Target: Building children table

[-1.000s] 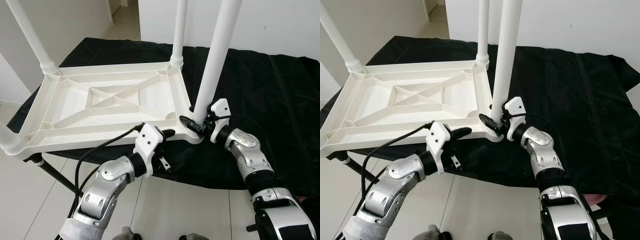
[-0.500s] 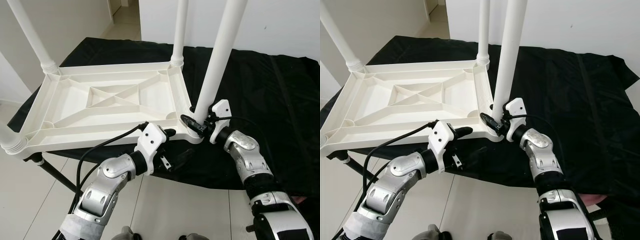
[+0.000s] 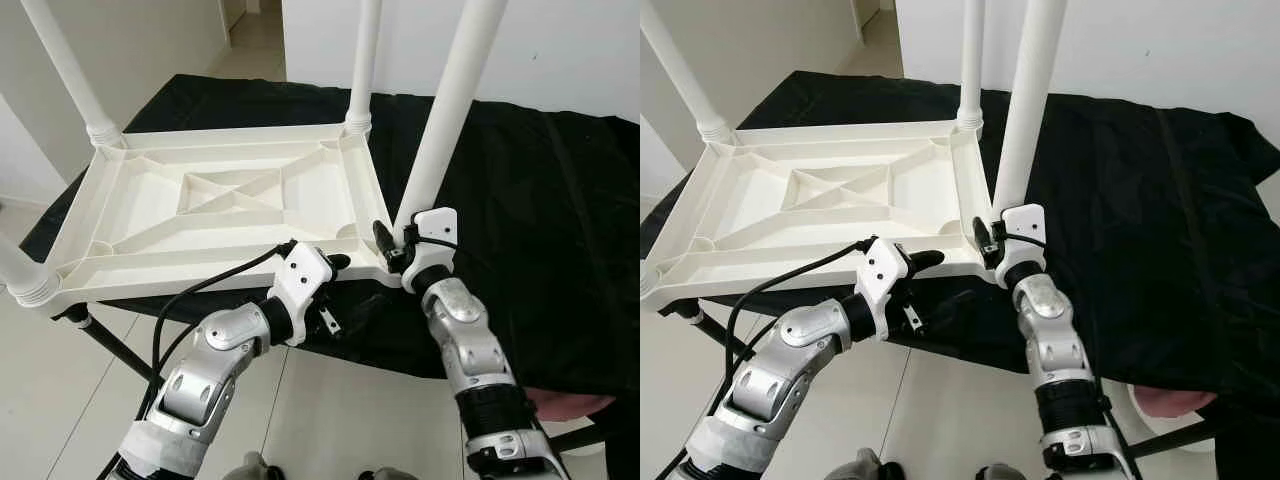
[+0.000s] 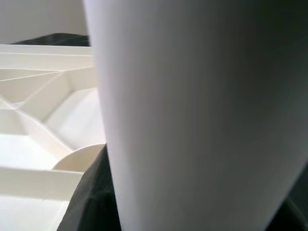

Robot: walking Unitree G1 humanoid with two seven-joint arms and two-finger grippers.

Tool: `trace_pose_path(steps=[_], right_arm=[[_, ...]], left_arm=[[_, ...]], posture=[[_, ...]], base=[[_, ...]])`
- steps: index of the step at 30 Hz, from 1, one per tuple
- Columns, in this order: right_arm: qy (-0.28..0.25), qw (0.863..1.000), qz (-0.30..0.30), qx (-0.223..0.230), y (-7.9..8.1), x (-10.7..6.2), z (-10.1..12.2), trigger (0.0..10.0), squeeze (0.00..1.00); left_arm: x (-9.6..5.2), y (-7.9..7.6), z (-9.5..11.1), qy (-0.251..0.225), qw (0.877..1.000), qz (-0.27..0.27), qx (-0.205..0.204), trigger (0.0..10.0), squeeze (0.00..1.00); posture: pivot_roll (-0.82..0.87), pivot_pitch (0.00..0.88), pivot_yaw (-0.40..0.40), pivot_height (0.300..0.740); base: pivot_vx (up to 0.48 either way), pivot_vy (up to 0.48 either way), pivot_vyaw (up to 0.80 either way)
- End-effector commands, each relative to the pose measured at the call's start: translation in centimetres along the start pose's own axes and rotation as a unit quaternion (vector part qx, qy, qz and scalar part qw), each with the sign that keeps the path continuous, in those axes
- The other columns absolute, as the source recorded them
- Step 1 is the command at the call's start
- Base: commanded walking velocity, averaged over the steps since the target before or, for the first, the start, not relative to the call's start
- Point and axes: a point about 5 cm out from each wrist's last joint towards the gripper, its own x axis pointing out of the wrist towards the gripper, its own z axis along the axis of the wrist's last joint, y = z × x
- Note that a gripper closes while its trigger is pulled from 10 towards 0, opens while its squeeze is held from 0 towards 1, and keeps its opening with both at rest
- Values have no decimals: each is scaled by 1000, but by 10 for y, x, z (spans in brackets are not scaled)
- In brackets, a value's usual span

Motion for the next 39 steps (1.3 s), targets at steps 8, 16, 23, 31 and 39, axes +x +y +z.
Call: trace_pose_path(steps=[8,16,23,31,39], right_arm=[[41,994,-104,4,3,-10,-6,10000,0],[23,996,-75,40,2,-7,0,10000,1000],[7,998,59,35,1,-4,2,10000,965],[3,975,223,-14,-12,-3,4,10000,0],[9,950,310,-35,-18,8,4,10000,0]], left_arm=[[0,7,-1,4,1000,30,9,10000,0],[0,8,-2,5,1000,29,11,10000,0],[1,7,-1,3,1000,26,13,10000,0],[1,-7,-6,4,1000,15,-4,10000,0],[3,-8,-6,7,1000,11,-2,10000,0]], posture=[[-73,49,27,740],[-79,33,30,740],[-81,29,27,740],[-81,26,26,740],[-78,24,27,740]], base=[[0,0,0],[0,0,0],[0,0,0],[0,0,0],[0,0,0]])
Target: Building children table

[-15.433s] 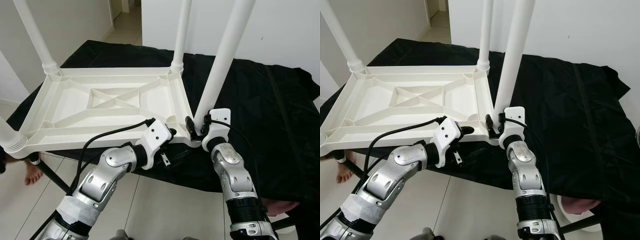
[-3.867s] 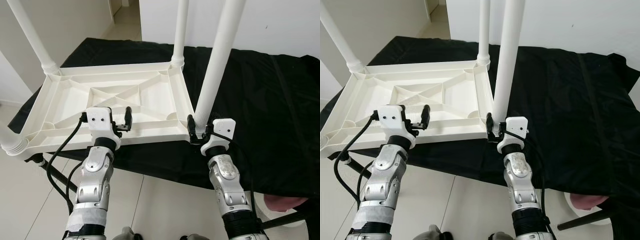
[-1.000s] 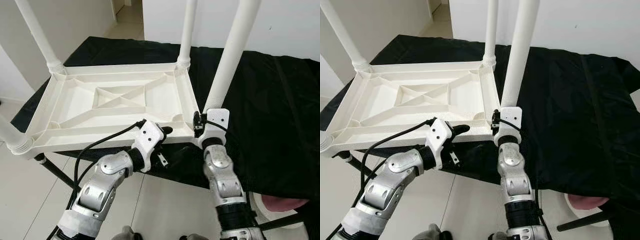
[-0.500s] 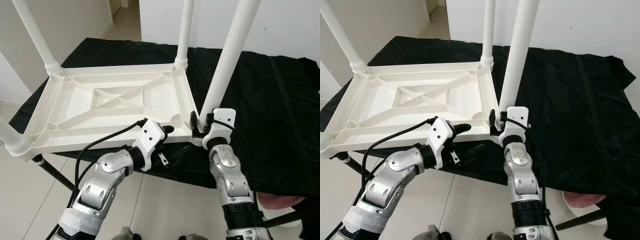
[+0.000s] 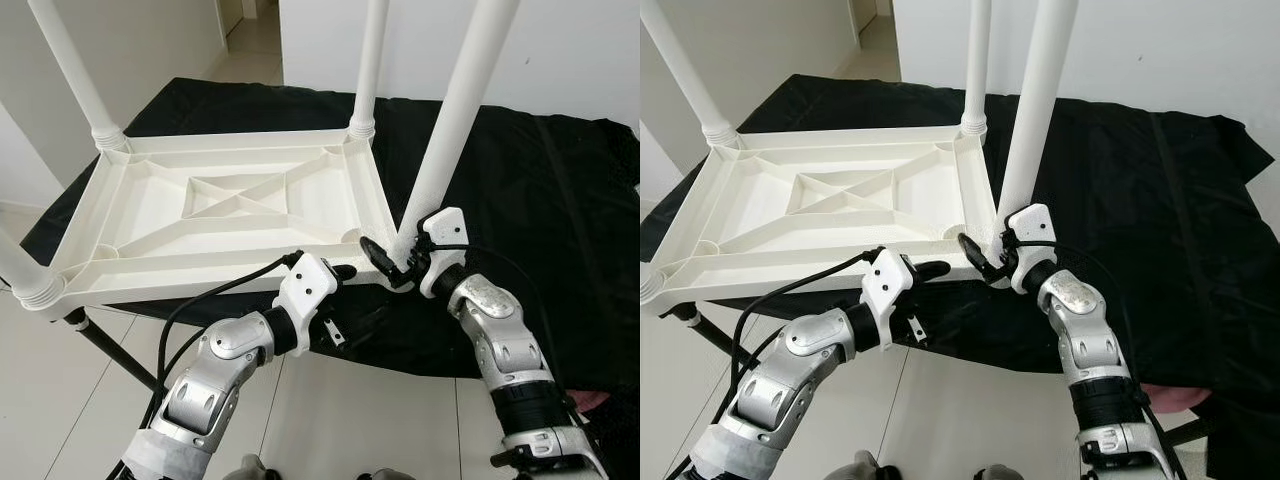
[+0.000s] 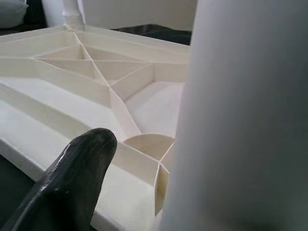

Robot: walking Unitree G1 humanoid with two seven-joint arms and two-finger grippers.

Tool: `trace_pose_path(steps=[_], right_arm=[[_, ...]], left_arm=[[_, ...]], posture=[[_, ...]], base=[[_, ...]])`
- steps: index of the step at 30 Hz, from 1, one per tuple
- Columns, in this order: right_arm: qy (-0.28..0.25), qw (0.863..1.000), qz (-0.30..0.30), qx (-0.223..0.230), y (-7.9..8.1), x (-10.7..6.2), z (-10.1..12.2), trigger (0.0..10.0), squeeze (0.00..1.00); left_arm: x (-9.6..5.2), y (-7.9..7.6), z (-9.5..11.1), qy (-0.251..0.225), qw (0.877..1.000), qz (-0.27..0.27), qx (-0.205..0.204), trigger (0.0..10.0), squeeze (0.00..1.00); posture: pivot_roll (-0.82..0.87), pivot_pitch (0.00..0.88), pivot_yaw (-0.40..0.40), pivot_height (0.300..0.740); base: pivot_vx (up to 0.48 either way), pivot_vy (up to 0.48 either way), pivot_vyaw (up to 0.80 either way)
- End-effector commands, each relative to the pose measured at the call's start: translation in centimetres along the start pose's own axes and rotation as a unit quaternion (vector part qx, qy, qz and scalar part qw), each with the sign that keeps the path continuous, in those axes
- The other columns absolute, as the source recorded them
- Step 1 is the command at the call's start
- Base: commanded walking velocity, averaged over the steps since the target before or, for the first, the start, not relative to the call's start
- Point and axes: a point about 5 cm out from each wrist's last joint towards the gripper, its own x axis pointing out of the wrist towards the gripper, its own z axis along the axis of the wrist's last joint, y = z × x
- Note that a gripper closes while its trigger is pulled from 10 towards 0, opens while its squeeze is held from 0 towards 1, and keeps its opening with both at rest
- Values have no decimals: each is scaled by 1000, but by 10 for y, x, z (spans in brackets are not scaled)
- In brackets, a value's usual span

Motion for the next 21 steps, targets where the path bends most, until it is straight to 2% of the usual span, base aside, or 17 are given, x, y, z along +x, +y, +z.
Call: trace_pose_path(steps=[1,2,3,4,5,7,9,17,21], right_arm=[[0,1000,24,-2,2,4,-1,10000,0],[7,999,43,-5,1,7,-2,9686,0],[15,998,60,-3,0,11,-5,3647,0],[15,998,60,-3,0,11,-5,3647,0],[23,997,69,-8,0,13,-7,1255,0],[30,997,76,-8,0,14,-10,980,0],[39,995,87,-6,0,13,-14,0,0],[50,995,90,10,-1,10,-22,0,0],[51,995,82,3,-2,11,-22,0,0]], left_arm=[[0,3,-1,7,1000,22,7,10000,0],[0,4,0,7,1000,23,9,10000,0],[1,5,1,6,1000,24,11,10000,0],[1,5,1,6,1000,24,11,10000,0],[1,6,2,6,1000,25,13,10000,0],[2,7,2,6,1000,26,16,10000,0],[1,8,3,5,999,29,19,10000,0],[2,9,5,3,999,35,22,10000,0],[2,10,5,3,999,35,22,10000,0]], posture=[[-78,24,27,740],[-74,25,26,740],[-71,26,24,740],[-71,26,24,740],[-69,25,24,740],[-65,28,21,740],[-61,29,20,740],[-63,38,20,740],[-63,38,20,740]], base=[[0,0,0],[0,0,0],[0,0,0],[0,0,0],[0,0,0],[0,0,0],[0,0,0],[0,0,0],[0,0,0]])
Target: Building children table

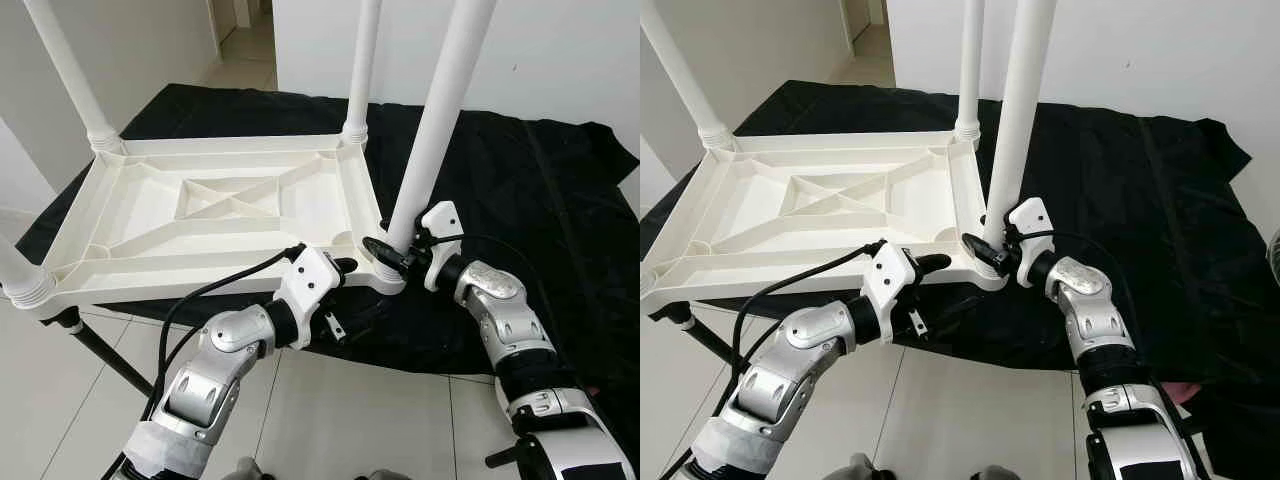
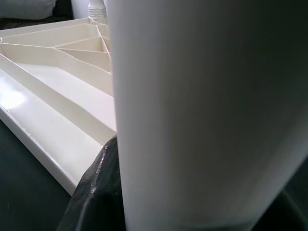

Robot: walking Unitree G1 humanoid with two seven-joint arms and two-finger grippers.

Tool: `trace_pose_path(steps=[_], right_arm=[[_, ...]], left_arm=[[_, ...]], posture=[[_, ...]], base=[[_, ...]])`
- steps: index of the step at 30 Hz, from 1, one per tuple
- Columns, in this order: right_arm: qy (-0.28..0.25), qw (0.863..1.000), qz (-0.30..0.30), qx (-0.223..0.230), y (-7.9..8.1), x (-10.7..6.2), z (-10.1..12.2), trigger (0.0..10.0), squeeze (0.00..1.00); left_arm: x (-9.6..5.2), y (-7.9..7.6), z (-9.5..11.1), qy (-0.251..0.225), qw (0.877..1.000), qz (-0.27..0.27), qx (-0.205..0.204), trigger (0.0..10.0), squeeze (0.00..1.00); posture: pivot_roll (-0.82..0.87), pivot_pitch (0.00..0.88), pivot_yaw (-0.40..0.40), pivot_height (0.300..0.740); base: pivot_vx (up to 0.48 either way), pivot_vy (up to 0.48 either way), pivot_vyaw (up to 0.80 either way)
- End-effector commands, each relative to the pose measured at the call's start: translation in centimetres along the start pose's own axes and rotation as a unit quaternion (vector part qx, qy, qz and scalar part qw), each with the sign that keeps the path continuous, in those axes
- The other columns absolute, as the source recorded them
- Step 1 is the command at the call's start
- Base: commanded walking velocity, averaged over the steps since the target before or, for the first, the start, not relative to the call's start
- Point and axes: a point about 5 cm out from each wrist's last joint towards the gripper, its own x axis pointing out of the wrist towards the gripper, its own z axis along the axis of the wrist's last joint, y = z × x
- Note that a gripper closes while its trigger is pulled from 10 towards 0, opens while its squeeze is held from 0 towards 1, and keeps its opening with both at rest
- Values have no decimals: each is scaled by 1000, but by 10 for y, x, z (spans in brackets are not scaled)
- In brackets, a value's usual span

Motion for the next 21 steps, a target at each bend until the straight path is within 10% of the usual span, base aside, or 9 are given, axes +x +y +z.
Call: trace_pose_path(steps=[1,2,13,21], right_arm=[[31,999,9,10,7,3,-14,863,0],[29,999,-23,11,4,5,-13,10000,0],[17,973,-224,48,8,12,-3,10000,0],[18,930,-360,65,21,14,4,10000,0]], left_arm=[[0,6,-1,5,999,33,3,10000,0],[0,6,-1,5,999,33,5,10000,0],[4,5,-2,7,999,34,3,10000,0],[5,7,-2,7,999,34,5,10000,0]], posture=[[-65,39,22,740],[-68,42,22,740],[-87,47,23,740],[-87,47,17,740]], base=[[0,0,0],[0,0,0],[0,0,0],[0,0,0]])
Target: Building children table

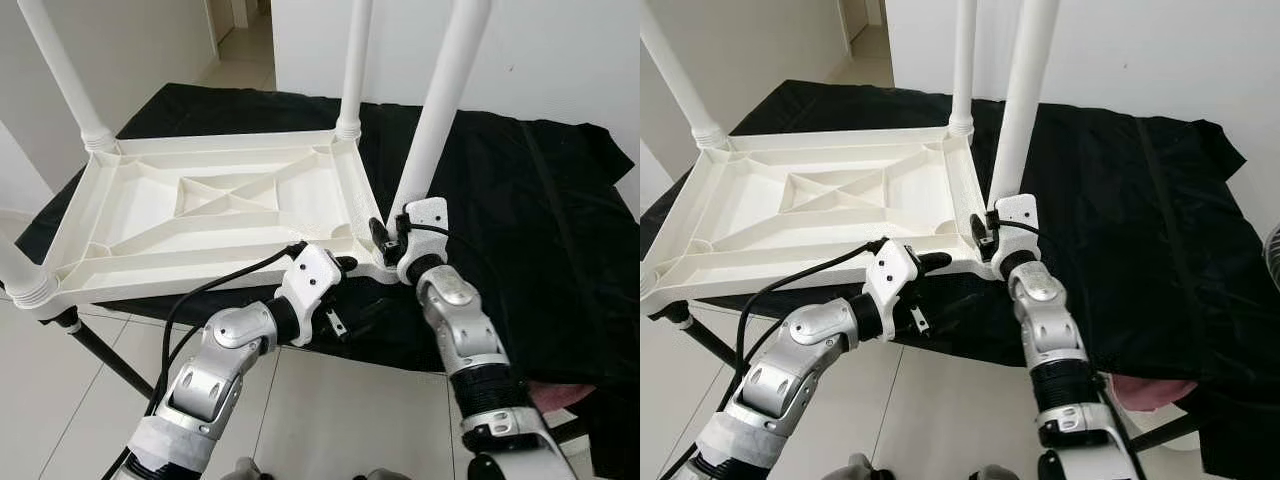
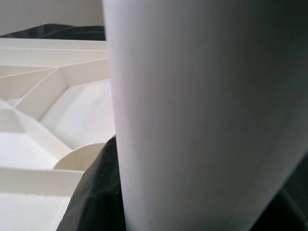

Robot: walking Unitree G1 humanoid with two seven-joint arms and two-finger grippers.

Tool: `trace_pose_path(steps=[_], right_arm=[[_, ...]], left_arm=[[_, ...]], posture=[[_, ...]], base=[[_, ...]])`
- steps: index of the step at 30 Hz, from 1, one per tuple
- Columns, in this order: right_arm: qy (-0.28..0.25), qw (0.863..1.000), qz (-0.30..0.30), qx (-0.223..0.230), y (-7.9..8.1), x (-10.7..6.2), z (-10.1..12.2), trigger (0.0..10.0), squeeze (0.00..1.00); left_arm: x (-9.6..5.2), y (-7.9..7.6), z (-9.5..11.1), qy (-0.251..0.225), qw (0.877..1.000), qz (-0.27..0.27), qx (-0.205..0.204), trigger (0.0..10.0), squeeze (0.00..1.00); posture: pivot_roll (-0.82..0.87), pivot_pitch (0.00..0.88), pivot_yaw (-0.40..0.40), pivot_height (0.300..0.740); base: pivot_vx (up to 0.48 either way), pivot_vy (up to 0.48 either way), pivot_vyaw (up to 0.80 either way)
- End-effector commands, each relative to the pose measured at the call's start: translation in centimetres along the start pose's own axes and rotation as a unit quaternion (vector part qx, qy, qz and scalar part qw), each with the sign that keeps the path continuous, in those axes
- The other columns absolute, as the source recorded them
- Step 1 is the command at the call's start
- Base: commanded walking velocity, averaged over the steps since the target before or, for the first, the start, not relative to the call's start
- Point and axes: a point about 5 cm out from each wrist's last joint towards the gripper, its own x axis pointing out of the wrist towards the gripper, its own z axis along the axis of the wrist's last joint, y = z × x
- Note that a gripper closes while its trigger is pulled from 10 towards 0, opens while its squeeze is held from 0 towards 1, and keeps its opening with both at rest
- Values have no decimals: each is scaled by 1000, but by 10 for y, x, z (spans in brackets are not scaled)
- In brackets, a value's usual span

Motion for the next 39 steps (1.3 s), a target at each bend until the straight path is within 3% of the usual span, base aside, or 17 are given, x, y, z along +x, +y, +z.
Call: trace_pose_path(steps=[1,3,8,11,12,20,21,22,25,26,27,28,30,39], right_arm=[[10,999,-48,-9,-3,-4,-2,10000,0],[16,997,-68,17,12,-12,-3,10000,0],[10,998,-57,28,21,-17,0,10000,0],[3,998,-53,36,17,-16,4,10000,0],[-5,998,-42,36,15,-15,7,10000,1000],[-6,1000,8,28,2,-10,11,10000,1000],[-2,999,40,21,2,-10,10,10000,0],[-2,999,40,21,2,-10,10,10000,0],[1,991,135,-4,2,-10,5,10000,0],[1,991,135,-4,2,-10,5,10000,0],[-3,982,187,-28,2,-11,2,10000,0],[-3,982,187,-28,2,-11,2,10000,0],[-4,966,255,-39,2,-11,-3,10000,0],[-5,952,296,-82,-5,-2,-7,10000,0]], left_arm=[[2,4,0,3,999,32,9,10000,0],[2,4,0,1,999,34,8,10000,0],[2,4,0,0,999,36,9,10000,0],[3,4,0,-1,999,34,9,10000,0],[3,4,1,-1,999,34,10,10000,0],[5,4,2,-3,999,30,12,10000,0],[5,4,2,-3,999,29,12,10000,0],[5,4,2,-3,999,29,12,10000,0],[5,1,1,-2,1000,27,11,10000,0],[5,1,1,-2,1000,27,11,10000,0],[5,0,1,-2,1000,26,10,10000,0],[5,0,1,-2,1000,26,10,10000,0],[5,1,1,-2,1000,26,11,10000,0],[5,2,2,-3,1000,26,12,10000,0]], posture=[[-87,47,17,740],[-84,44,9,740],[-78,37,5,740],[-78,37,5,740],[-78,37,5,740],[-87,25,10,740],[-87,25,10,740],[-87,25,10,740],[-86,19,10,740],[-86,19,10,740],[-83,17,9,740],[-83,17,9,740],[-83,16,10,740],[-78,16,9,740]], base=[[0,0,0],[0,0,0],[0,0,0],[0,0,0],[0,0,0],[0,0,0],[0,0,0],[0,0,0],[0,0,0],[0,0,0],[0,0,0],[0,0,0],[0,0,0],[0,0,0]])
